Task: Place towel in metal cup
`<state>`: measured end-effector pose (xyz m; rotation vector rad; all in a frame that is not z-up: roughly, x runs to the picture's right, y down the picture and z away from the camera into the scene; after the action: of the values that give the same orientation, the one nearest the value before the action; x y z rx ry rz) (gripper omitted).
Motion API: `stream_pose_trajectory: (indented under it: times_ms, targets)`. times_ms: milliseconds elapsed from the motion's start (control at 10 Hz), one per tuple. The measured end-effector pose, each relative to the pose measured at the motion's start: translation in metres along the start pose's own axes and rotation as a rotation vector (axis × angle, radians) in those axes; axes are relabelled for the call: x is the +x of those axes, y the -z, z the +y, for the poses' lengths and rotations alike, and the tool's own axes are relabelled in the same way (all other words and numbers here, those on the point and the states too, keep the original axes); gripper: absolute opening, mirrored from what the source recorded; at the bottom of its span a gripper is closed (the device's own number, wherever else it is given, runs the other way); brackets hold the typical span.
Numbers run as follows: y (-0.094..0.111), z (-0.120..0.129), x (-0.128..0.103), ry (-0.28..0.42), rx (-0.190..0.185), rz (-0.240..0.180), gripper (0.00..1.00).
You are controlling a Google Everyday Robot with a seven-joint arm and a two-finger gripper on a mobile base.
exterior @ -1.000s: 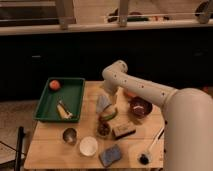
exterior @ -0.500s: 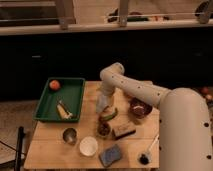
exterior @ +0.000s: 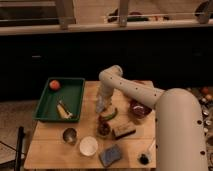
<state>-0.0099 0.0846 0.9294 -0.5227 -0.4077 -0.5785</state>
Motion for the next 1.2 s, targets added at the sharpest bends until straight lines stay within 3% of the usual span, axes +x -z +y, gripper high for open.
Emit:
stream_pose_trajectory:
  times_ms: [300,500,1200]
  targets:
    - [-0.024,0.002,0.0,-0.01,-0.014,-0.057,0.11]
    - [-0.025,0.003,0.0,-0.01,-0.019,-0.064,0.0]
    - [-0.022,0.006,-0.002,-0.006,-0.028,-0.064,0.0]
